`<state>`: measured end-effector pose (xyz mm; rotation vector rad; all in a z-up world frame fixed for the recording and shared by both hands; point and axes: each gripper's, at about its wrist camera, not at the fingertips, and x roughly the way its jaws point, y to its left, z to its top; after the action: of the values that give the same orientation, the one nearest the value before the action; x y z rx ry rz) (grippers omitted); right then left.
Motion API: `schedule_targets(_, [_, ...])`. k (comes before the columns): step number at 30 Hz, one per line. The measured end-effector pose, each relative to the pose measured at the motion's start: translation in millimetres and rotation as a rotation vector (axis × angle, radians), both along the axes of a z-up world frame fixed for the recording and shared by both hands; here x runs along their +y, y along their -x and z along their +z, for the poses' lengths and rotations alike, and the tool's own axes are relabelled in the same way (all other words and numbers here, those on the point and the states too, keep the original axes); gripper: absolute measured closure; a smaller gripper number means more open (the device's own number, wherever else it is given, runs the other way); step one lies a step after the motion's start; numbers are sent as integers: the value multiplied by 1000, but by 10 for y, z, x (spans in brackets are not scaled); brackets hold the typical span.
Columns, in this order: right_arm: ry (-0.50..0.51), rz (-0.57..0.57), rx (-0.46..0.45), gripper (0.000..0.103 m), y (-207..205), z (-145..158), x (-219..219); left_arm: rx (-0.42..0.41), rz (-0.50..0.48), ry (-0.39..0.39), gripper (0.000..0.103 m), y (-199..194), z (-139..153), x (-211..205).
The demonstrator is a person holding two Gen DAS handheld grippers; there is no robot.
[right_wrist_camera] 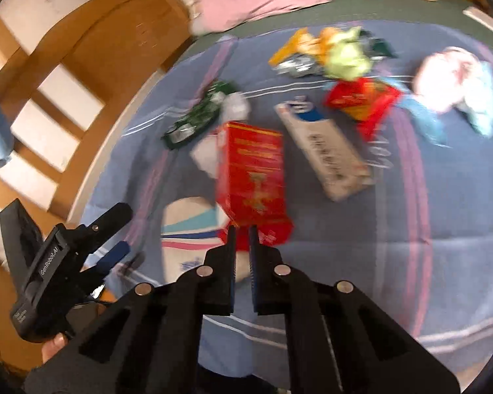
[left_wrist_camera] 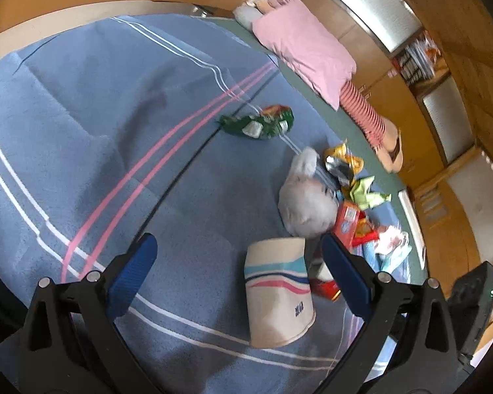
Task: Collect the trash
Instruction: 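Grasp the red cigarette box with the right gripper while the left gripper grasps the paper cup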
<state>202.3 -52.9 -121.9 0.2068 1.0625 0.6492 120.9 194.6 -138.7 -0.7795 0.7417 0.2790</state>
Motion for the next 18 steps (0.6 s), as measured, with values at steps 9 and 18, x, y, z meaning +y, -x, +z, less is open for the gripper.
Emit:
schedule_targets(9, [-75,-212,49,61,138,-54,-489,108,-293,47,8,-387,-246,-339])
schedule_targets(18, [-5,-228,-24,33,12,27,-362,-121,-302,-69,66,-194,74,-395])
